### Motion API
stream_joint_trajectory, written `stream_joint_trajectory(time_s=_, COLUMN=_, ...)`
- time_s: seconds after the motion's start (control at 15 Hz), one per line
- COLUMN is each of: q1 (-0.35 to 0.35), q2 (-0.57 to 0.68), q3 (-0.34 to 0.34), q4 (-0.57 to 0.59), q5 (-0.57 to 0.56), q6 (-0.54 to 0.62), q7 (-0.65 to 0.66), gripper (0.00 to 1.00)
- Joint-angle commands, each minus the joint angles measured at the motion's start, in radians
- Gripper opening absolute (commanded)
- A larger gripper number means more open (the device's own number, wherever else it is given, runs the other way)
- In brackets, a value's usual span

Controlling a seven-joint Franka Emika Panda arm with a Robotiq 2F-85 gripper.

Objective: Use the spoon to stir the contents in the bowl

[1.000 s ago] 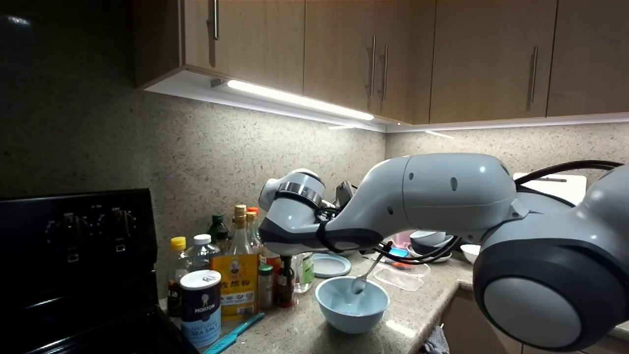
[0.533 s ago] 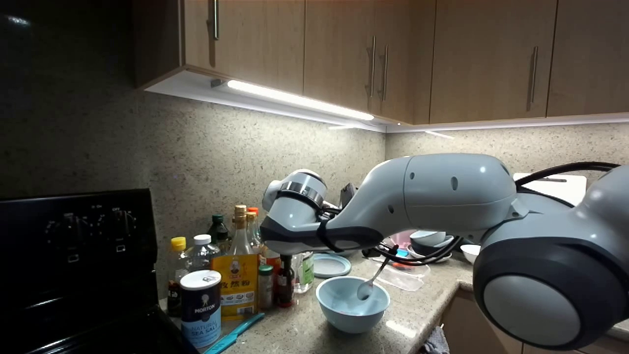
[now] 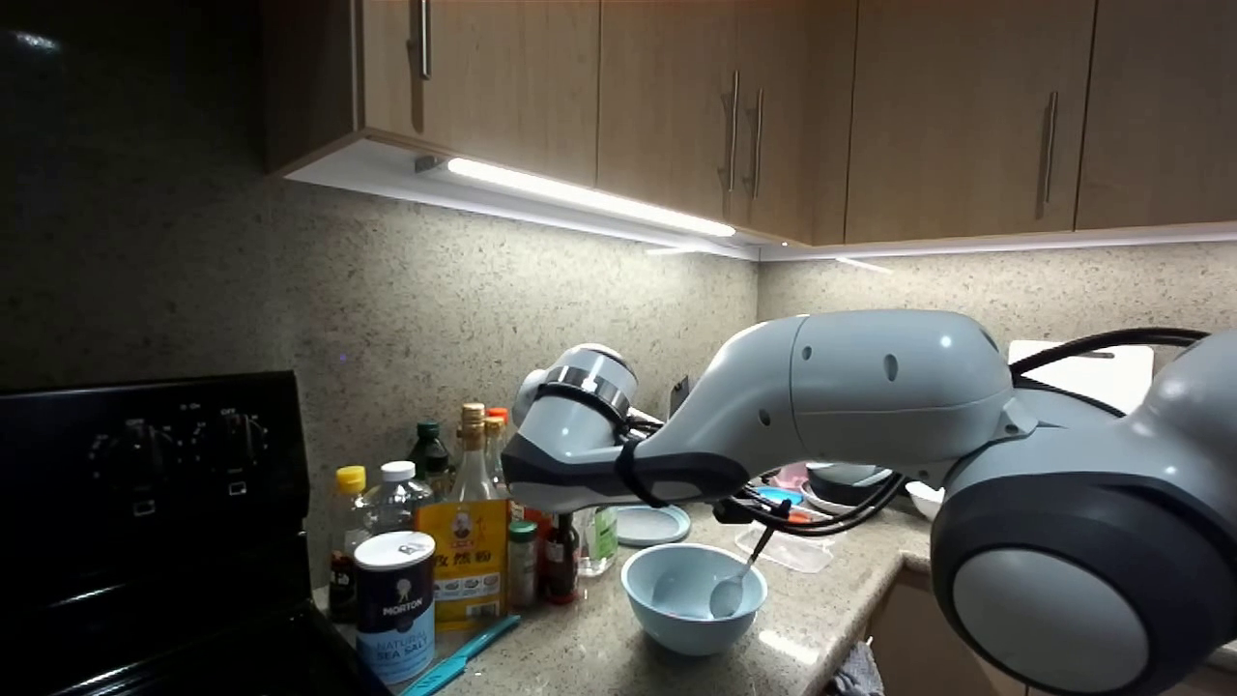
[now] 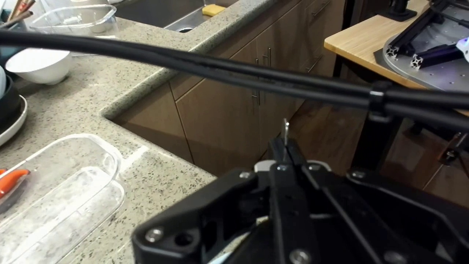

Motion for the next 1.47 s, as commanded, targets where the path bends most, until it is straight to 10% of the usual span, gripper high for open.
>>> stream_joint_trajectory(time_s=0.0, q1=0.031, q2=0.016, q3=0.002, q4=-0.021, q5=-0.005, q6=-0.008, q7=-0.052, gripper=0.01)
stream_joint_trajectory(time_s=0.6, q1=0.138, q2=0.050, q3=-0.025, q4=0.000, q5=-0.112, q6=0.078, q7=-0.103, gripper=0.01)
stream_joint_trajectory(time_s=1.4, q1=0.050, q2=-0.015, q3=-0.070, q4=-0.040, q5=-0.132, q6=0.201, q7=-0.052, gripper=0.01)
